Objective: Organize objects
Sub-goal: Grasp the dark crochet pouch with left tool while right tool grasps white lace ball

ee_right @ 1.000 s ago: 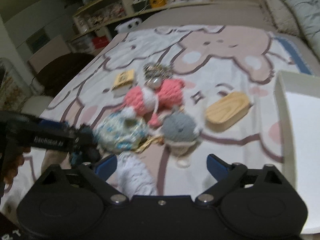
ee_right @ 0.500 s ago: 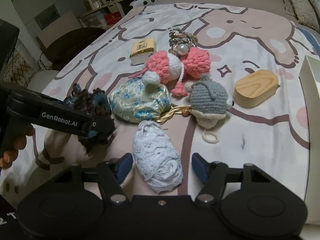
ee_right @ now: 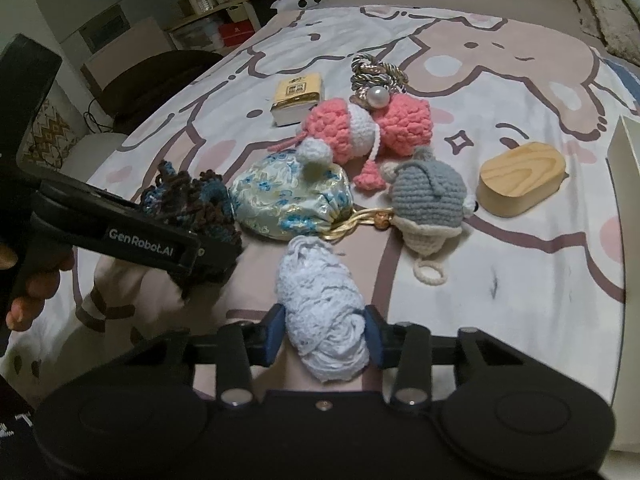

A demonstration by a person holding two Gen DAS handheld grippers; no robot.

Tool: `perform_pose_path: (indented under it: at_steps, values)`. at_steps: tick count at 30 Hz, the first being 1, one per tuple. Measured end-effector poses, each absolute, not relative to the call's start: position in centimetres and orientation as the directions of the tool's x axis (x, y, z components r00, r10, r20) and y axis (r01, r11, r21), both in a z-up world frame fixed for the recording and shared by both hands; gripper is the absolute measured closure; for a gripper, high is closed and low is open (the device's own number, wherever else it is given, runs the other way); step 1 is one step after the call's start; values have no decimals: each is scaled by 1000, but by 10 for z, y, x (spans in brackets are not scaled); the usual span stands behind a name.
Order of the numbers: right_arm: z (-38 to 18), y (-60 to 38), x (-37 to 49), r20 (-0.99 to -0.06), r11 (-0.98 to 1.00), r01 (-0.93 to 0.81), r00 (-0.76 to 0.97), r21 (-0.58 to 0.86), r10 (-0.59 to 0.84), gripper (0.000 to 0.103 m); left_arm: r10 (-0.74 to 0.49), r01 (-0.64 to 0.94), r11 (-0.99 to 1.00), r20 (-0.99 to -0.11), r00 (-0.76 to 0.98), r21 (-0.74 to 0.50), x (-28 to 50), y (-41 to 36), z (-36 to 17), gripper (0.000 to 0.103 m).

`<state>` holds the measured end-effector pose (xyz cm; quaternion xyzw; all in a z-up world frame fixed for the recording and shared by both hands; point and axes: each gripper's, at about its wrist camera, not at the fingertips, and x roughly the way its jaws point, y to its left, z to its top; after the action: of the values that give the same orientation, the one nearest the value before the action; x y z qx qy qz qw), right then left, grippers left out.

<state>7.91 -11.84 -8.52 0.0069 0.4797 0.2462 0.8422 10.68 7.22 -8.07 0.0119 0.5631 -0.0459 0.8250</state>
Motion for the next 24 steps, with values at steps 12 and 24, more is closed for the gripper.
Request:
perform_pose_path:
  at_steps: [12,24]
  values:
    - [-45,-134,76,-743,890,-381,513,252,430,68,-34,14,999,-892,450,-31,100,72,-53,56]
    - [-5,-162,79,-704,928,-295,609,226,365,68,-42,9,999,-822,568,-45,94,51,-1,56]
